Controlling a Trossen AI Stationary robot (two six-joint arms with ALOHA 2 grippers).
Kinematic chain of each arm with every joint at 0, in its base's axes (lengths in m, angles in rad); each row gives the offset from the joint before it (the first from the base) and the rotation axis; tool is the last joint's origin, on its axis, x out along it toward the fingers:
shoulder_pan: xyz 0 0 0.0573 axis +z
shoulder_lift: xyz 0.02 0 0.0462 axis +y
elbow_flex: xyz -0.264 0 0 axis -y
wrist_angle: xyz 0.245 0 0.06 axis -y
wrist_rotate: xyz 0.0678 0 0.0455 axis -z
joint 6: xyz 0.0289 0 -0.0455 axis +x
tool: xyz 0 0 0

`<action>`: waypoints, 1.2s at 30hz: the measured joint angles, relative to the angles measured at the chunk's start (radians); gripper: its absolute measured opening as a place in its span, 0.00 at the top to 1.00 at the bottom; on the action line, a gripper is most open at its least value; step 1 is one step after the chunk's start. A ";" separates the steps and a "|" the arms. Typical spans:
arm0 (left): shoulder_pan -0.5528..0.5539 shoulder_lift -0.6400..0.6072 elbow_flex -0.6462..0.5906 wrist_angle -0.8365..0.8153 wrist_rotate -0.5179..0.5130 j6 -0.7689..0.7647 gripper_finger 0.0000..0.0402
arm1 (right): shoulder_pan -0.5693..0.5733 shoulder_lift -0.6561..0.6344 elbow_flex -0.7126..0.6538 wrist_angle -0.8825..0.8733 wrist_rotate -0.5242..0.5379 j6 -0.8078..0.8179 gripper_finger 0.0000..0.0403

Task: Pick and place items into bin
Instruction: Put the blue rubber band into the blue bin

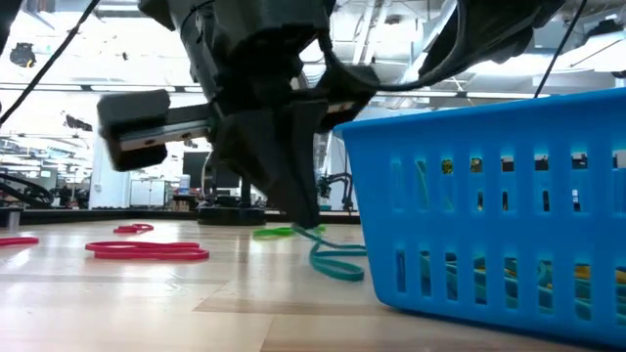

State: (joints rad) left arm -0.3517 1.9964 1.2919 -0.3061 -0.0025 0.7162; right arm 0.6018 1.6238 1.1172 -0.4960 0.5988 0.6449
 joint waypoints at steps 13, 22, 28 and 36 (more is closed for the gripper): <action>-0.091 -0.027 0.246 -0.191 -0.463 0.023 1.00 | 0.005 0.000 0.000 -0.021 0.000 0.005 0.87; -0.135 -0.029 0.489 -0.289 -0.352 -0.081 1.00 | 0.169 -0.002 -0.001 -0.259 0.119 0.280 0.87; -0.161 -0.031 0.525 -0.267 -0.221 -0.091 1.00 | 0.345 -0.002 -0.001 -0.373 0.314 0.486 0.87; -0.130 0.006 0.431 -0.080 -0.188 -0.142 1.00 | 0.426 -0.001 -0.001 -0.316 0.421 0.507 0.87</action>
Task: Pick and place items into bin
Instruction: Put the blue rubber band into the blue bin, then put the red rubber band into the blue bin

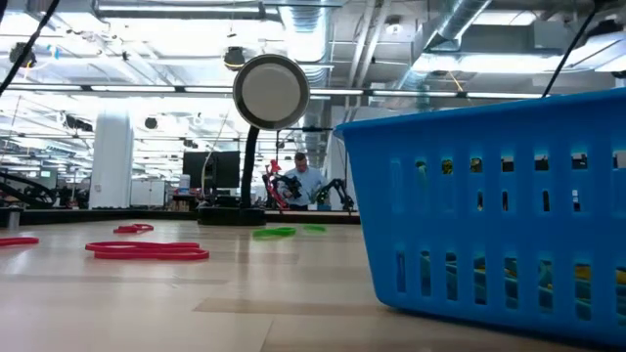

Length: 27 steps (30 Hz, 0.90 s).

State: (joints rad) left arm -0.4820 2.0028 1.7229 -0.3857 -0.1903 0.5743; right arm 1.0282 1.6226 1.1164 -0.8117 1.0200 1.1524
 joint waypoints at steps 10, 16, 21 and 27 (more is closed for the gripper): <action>0.033 0.065 -0.026 0.005 0.068 -0.106 1.00 | -0.019 0.001 0.000 0.014 -0.048 -0.008 0.87; 0.037 0.103 -0.027 -0.012 0.106 -0.108 0.99 | -0.026 0.001 0.000 0.011 -0.057 -0.009 0.87; 0.042 0.110 -0.025 -0.007 0.082 -0.113 0.92 | -0.027 0.001 0.000 0.012 -0.068 -0.009 0.87; 0.046 0.113 -0.025 -0.017 0.055 -0.133 0.77 | -0.027 0.001 0.000 0.013 -0.076 -0.009 0.87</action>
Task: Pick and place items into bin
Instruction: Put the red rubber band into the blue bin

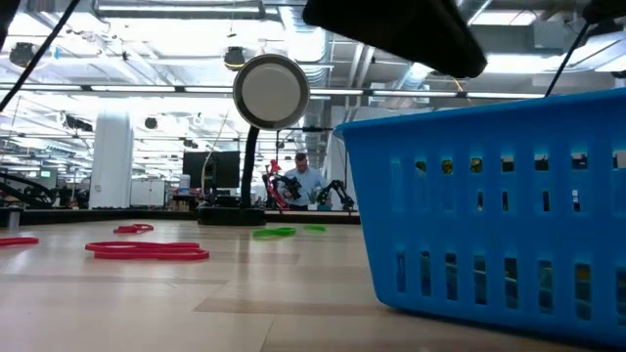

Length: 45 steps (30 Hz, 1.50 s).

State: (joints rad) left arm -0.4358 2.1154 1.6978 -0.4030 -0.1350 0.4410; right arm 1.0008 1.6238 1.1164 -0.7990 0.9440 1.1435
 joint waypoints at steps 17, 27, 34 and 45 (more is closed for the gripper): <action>0.051 -0.337 0.167 -0.853 -0.483 -0.391 0.69 | -0.215 0.000 0.000 -0.010 -0.058 -0.163 0.87; 0.067 -0.672 0.029 -1.131 -0.628 -0.736 0.69 | -0.395 0.000 0.000 0.037 -0.180 -0.259 0.87; 0.009 -1.025 -0.585 -0.637 -0.623 -0.721 0.69 | -0.373 0.000 -0.015 0.083 -0.145 -0.315 0.87; 0.052 -1.260 -1.184 -0.081 -0.577 -0.633 0.69 | -0.368 -0.016 -0.103 0.107 -0.105 -0.341 0.87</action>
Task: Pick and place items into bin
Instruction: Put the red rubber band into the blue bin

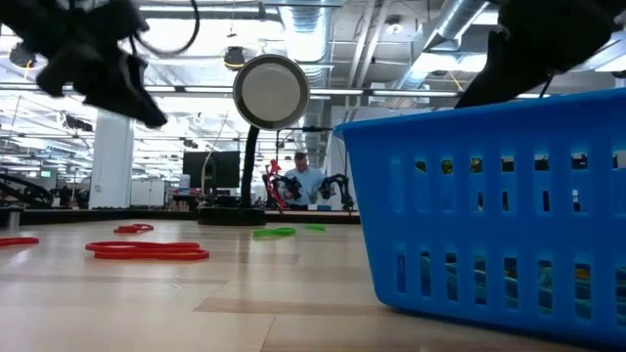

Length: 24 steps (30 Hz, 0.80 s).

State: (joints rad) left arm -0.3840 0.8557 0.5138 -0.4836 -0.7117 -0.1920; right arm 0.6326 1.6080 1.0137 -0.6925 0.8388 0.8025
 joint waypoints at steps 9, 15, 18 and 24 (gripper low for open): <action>0.035 0.003 -0.059 0.006 0.195 -0.142 0.69 | -0.019 -0.078 -0.022 0.066 0.007 0.060 0.87; 0.042 0.021 -0.061 -0.001 0.367 -0.173 0.69 | -0.029 -0.066 -0.022 0.160 -0.033 -0.031 0.87; 0.042 0.050 -0.062 -0.026 0.396 -0.173 0.68 | -0.028 -0.066 -0.022 0.175 -0.056 -0.042 0.87; 0.046 0.163 -0.062 -0.042 0.321 -0.172 0.64 | -0.023 -0.066 -0.022 0.180 -0.056 -0.043 0.87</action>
State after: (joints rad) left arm -0.3377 1.0192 0.4522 -0.5258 -0.3911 -0.3641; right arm 0.6094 1.5425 0.9919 -0.5125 0.7827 0.7597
